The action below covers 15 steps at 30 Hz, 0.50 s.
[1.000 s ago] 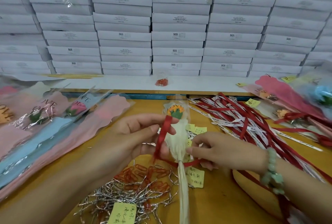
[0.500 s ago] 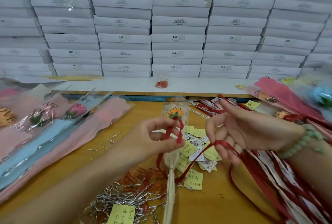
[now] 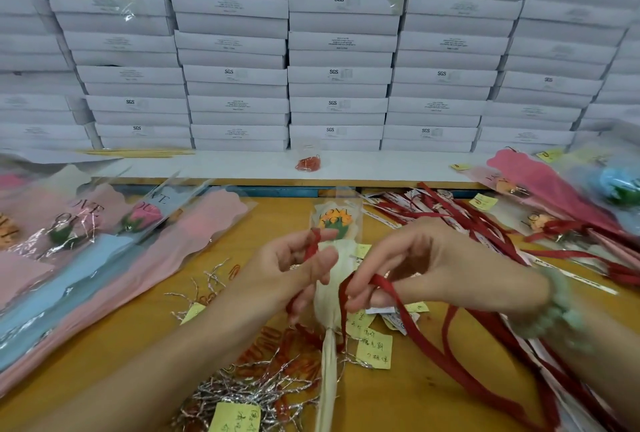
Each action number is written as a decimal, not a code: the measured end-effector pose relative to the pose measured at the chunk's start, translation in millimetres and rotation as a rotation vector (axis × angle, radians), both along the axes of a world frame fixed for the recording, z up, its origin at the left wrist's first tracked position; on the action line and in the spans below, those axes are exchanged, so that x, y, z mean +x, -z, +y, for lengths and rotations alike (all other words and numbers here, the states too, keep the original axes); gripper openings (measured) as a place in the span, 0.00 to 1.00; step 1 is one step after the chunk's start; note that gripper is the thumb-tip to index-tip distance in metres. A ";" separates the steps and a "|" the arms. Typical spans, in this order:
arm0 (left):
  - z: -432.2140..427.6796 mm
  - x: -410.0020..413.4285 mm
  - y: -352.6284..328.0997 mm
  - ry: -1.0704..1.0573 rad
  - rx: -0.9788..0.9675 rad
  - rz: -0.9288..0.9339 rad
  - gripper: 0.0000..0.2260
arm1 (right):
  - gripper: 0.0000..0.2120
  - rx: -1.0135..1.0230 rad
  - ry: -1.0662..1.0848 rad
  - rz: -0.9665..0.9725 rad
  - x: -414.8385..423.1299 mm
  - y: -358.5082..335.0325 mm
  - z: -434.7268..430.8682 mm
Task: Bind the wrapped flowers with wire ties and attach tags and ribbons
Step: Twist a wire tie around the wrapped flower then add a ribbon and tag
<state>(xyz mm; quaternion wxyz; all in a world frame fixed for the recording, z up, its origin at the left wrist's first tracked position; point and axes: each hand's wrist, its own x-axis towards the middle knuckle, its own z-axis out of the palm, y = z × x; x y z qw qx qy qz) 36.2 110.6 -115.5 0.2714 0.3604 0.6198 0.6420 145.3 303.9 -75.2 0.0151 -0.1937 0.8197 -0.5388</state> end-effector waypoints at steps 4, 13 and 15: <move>-0.7 0.9 1.1 0.092 -0.114 0.134 0.27 | 0.03 0.013 0.173 0.126 -1.0 8.0 -19.5; -0.6 2.3 1.3 0.172 -0.252 0.349 0.15 | 0.11 -0.168 0.346 0.145 0.4 9.0 -33.0; 1.4 12.3 -2.3 0.167 -0.216 0.309 0.02 | 0.16 -0.118 0.340 0.164 1.9 8.2 -35.5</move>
